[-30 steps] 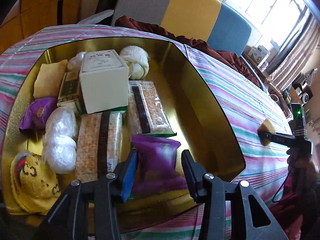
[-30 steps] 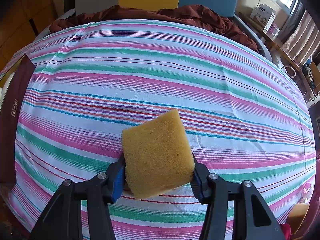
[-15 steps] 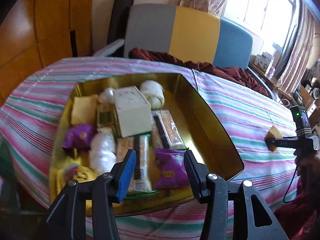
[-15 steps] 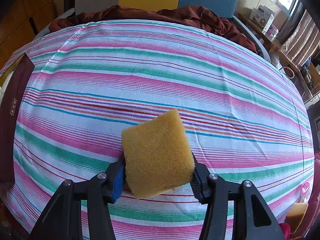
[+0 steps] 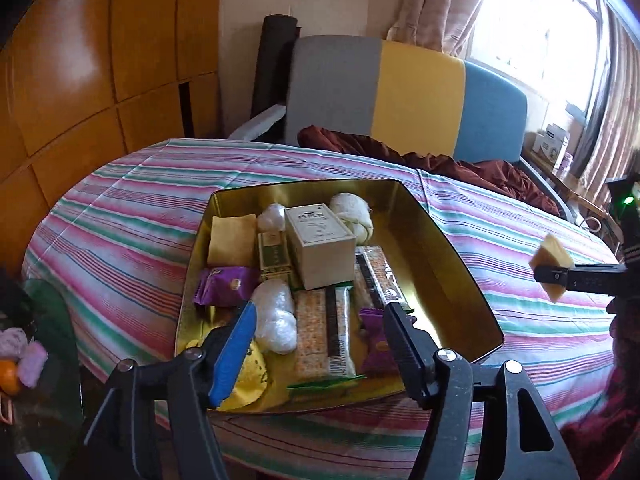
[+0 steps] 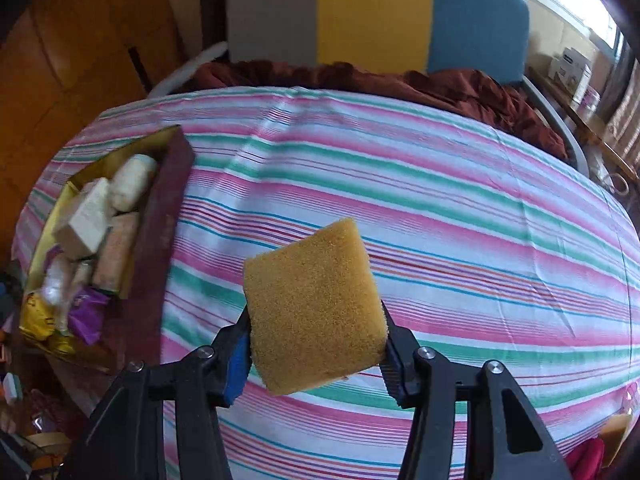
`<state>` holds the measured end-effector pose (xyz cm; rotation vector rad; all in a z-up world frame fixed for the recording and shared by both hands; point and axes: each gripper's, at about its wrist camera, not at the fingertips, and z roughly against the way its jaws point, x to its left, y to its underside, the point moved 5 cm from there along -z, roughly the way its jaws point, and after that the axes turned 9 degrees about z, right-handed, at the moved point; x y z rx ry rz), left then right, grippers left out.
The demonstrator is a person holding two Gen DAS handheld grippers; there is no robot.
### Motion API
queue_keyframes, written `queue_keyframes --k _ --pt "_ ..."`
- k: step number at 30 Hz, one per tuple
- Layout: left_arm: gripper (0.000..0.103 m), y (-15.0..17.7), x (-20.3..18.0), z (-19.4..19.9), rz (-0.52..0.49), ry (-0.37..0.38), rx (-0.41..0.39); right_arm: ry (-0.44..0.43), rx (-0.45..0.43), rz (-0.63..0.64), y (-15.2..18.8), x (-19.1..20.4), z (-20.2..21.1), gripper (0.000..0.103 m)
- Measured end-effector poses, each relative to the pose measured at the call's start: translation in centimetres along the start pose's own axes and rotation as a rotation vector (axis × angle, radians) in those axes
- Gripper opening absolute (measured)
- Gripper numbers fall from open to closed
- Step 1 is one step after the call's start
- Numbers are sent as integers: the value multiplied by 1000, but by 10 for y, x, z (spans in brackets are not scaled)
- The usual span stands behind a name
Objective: Organize objects
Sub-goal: 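Carry the yellow sponge into the gold tray and open the right gripper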
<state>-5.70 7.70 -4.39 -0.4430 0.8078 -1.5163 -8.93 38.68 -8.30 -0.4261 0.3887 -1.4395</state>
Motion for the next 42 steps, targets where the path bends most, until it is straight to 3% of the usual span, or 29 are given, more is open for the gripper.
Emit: queue_keyframes --k 6,9,14,22,25,28,34,42 --pt "69 2 18 1 46 -16 0 -138 -77 111 -31 100 21 54" --pt "75 2 30 2 75 -27 1 -176 -64 144 -39 131 12 54" --pt "76 4 49 2 118 -45 -1 -200 -15 177 -49 169 -15 55" --pt "80 4 64 -5 151 -52 7 -156 71 160 -55 177 -61 58" --pt "86 4 67 -8 155 -60 11 -139 70 179 -53 178 -63 66" --pt "92 3 68 -8 165 -67 7 -120 49 193 -51 180 -60 79" --pt "103 1 63 -4 152 -73 -4 -107 4 187 -47 179 -50 81" --pt "103 -6 52 12 138 -119 -58 -103 -93 163 -39 180 -15 81"
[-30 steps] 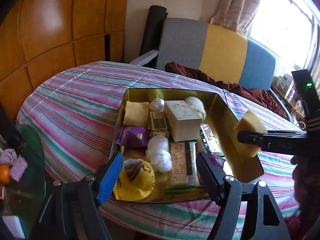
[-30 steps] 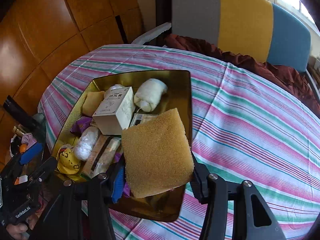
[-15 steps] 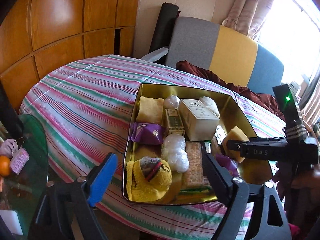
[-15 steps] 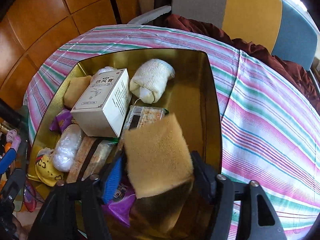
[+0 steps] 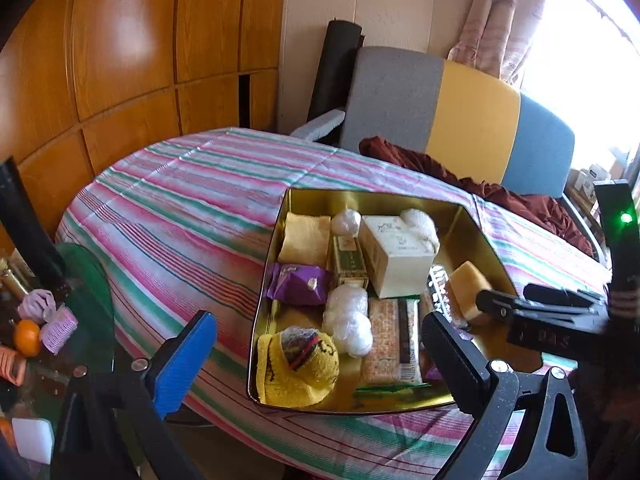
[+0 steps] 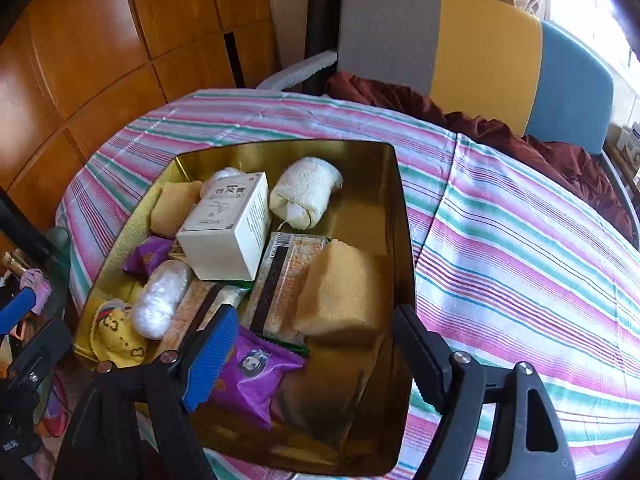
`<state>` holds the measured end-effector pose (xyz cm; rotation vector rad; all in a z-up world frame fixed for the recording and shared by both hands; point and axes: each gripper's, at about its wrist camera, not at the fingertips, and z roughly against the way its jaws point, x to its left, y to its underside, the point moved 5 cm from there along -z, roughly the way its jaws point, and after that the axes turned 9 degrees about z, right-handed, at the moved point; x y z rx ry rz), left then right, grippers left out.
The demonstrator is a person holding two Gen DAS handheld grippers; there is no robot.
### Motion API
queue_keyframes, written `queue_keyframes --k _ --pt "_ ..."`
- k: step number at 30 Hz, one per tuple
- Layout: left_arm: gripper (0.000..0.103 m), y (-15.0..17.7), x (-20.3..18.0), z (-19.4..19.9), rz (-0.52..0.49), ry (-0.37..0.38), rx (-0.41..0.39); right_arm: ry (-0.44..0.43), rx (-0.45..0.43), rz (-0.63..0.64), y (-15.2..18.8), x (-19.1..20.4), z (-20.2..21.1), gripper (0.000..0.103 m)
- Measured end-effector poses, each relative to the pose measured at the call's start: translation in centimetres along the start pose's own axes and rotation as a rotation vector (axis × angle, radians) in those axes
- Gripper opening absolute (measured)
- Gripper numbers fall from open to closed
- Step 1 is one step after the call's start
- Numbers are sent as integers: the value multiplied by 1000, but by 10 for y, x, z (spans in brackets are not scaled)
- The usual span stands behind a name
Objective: Organize objects
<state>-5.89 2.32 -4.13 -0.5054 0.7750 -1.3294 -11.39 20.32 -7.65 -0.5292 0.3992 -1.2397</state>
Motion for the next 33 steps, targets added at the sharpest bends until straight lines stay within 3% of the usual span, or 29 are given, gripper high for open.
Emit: queue_keyframes --k 7,14,33 --pt "103 3 -17 27 -10 28 -55 26 -67 -52 19 1 31 81" --pt "103 7 -27 35 -9 20 -54 56 -105 -98 41 -4 53 81" --pt "103 11 -27 34 -37 -24 -73 71 -108 -85 52 -3 57 81"
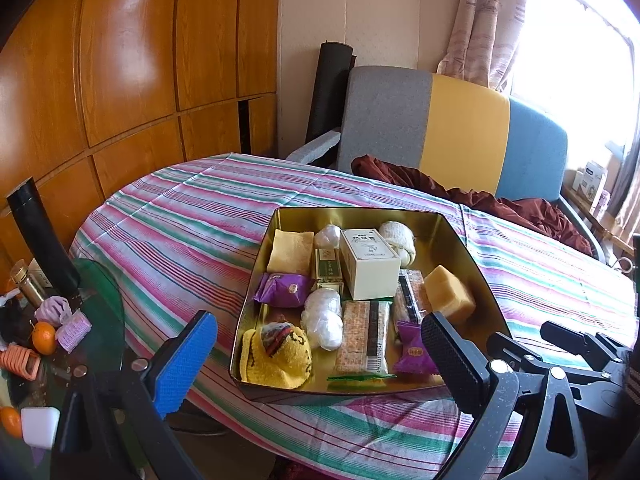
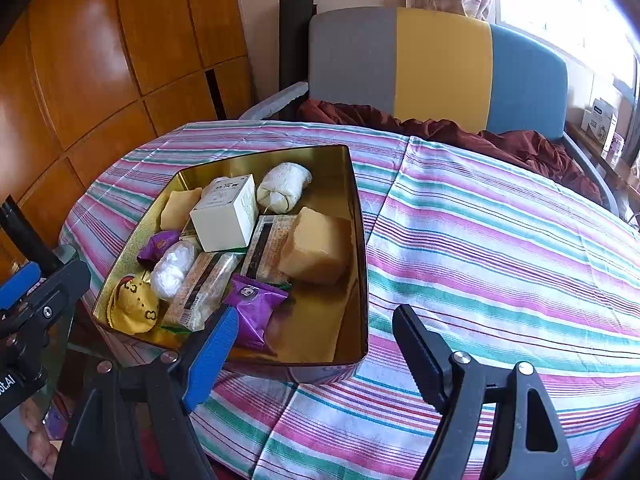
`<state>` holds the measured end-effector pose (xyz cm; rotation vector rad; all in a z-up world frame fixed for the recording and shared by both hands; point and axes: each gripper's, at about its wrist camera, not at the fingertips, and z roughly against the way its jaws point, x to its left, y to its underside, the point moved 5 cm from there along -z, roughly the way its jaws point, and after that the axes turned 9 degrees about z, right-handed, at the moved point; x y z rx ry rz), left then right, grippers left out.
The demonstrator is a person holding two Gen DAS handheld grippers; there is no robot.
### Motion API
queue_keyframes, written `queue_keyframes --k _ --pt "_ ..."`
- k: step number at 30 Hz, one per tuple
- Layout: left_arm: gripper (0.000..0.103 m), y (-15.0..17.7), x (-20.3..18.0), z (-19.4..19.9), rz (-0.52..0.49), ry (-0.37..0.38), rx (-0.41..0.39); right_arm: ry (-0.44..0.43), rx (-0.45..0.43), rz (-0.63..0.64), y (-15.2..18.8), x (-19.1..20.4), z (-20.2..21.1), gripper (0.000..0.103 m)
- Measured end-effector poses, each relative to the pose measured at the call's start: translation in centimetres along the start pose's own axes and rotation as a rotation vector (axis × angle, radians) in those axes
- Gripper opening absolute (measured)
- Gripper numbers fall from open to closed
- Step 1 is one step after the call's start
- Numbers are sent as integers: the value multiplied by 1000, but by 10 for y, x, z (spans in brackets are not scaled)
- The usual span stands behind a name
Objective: Organize objects
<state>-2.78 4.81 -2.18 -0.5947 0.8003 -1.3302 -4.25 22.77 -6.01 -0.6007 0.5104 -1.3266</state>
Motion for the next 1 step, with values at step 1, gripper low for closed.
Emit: queue_keyframes --k 1 --pt "103 0 0 -1 -1 0 2 1 -1 1 0 0 0 81"
